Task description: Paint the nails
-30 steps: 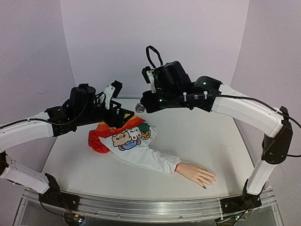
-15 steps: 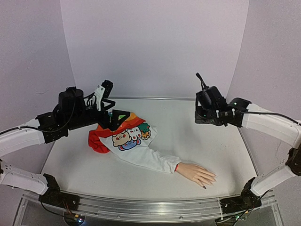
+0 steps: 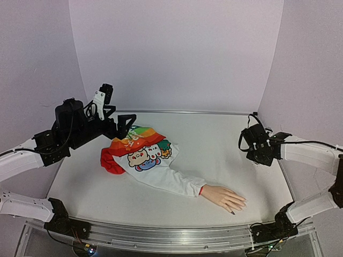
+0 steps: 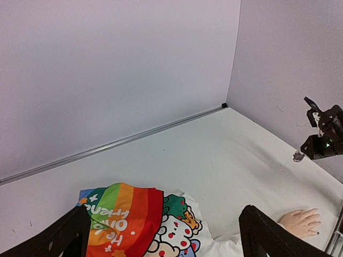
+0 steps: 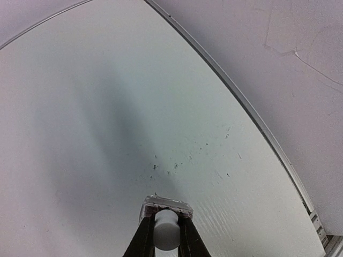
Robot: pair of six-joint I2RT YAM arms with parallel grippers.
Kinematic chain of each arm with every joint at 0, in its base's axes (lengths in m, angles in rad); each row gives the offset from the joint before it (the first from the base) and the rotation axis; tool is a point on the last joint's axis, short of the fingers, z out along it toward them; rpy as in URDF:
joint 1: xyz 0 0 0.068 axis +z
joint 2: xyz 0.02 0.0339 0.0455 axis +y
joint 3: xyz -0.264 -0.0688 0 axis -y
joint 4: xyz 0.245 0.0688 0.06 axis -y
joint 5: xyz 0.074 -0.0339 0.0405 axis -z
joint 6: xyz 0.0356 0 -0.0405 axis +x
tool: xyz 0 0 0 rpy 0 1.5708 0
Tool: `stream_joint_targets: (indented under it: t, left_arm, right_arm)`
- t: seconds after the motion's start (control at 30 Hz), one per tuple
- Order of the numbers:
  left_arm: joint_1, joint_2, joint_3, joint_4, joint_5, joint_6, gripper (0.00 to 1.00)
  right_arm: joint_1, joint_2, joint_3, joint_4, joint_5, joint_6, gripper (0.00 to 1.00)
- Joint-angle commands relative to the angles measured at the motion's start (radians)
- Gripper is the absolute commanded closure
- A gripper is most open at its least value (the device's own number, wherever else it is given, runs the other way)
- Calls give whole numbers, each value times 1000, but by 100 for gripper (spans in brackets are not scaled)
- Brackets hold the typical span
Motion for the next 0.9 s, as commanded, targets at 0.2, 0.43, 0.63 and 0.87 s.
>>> stream_joint_targets:
  t: [0.2,0.43,0.63,0.87]
  left_arm:
    - [0,-39,-7,30,-45,-7,0]
    - [0,-53,-8,18,-41,-9,0]
    - [1,-64,-19,17,-40,-9,0]
    - [1,-47,-8,15,-29,-7,0]
  right_arm:
    - [-32,146,28,35,19,133,100]
    - [-37,234,31,94,-11,125,99]
    - [-39,264,7,158,-57,104,90]
    - [-40,243,-3,165,-58,86,69]
